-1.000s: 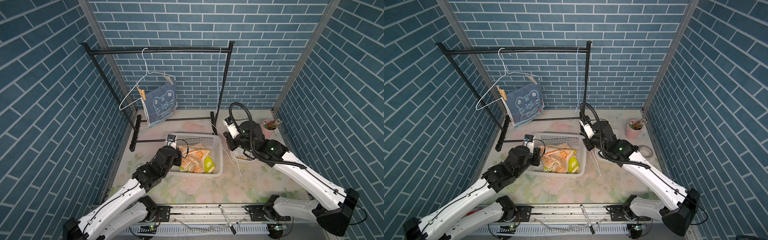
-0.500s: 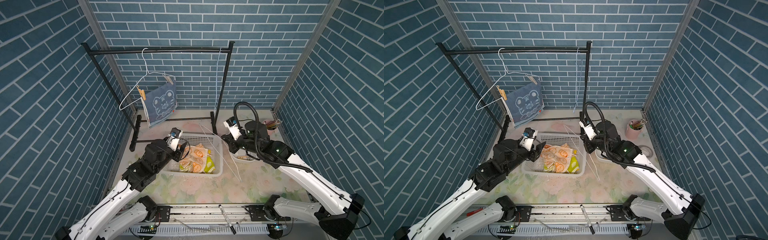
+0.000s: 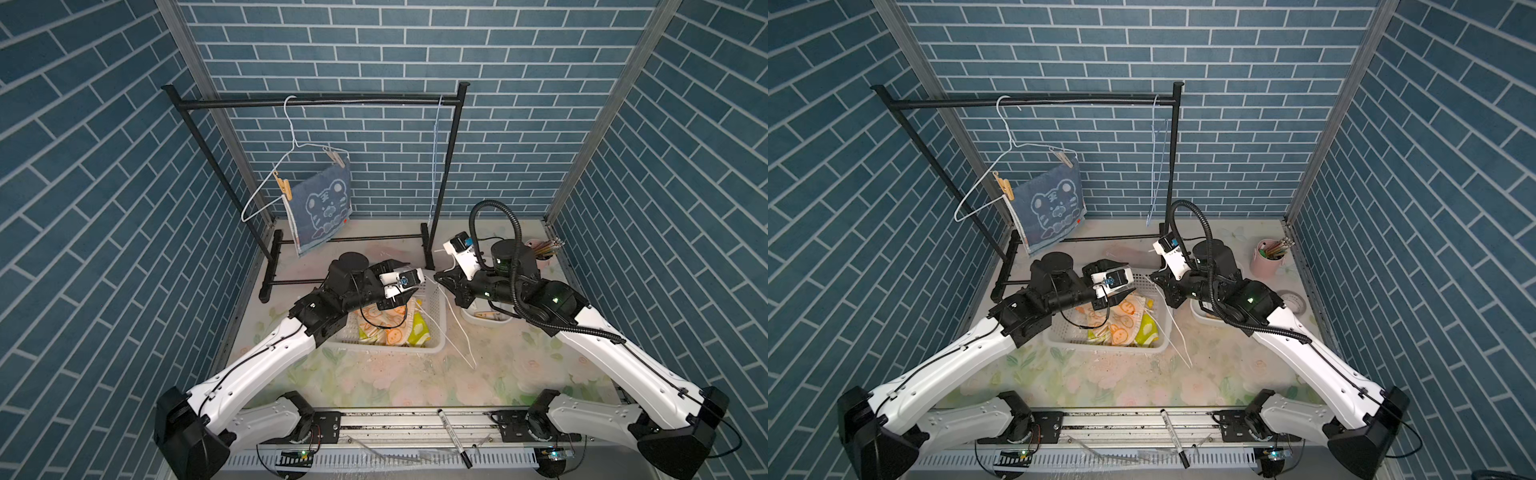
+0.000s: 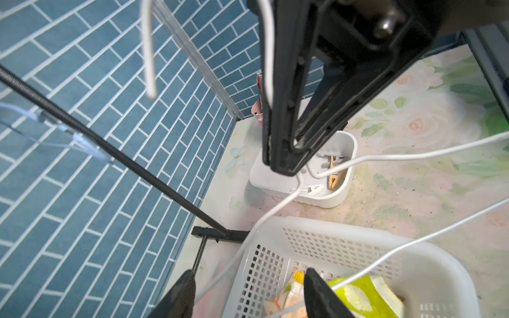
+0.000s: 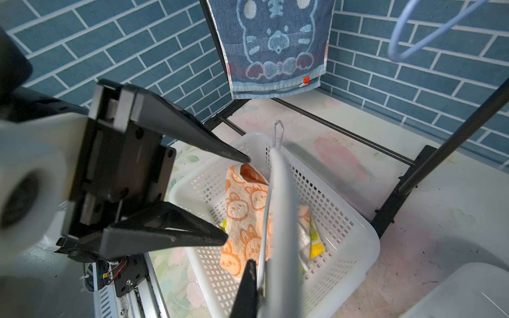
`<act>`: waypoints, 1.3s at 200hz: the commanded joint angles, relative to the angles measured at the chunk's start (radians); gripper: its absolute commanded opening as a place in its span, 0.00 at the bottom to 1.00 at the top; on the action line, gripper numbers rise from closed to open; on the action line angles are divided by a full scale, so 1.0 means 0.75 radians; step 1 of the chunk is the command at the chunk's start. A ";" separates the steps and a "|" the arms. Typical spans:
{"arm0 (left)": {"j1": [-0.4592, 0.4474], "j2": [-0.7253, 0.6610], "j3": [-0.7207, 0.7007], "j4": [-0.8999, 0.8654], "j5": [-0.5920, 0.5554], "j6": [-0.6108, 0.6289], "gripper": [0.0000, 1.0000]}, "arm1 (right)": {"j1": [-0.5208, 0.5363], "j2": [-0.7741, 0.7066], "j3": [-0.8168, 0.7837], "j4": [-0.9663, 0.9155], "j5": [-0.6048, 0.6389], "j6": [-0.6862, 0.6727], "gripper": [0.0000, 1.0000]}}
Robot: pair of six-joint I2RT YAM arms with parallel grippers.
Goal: Remove the clothespins securing towels to the hanger
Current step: Place the hanger on the clothesline.
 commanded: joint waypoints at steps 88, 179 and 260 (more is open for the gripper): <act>-0.057 0.073 0.090 -0.056 -0.198 0.404 0.12 | -0.019 0.038 0.045 0.056 -0.174 0.091 0.00; -0.057 0.006 0.055 -0.098 -0.260 0.450 0.00 | -0.070 -0.074 0.105 -0.347 -0.198 -0.017 0.59; -0.055 -0.015 0.031 -0.048 -0.304 0.374 0.00 | -0.070 -0.314 -0.175 -0.443 -0.246 -0.035 0.68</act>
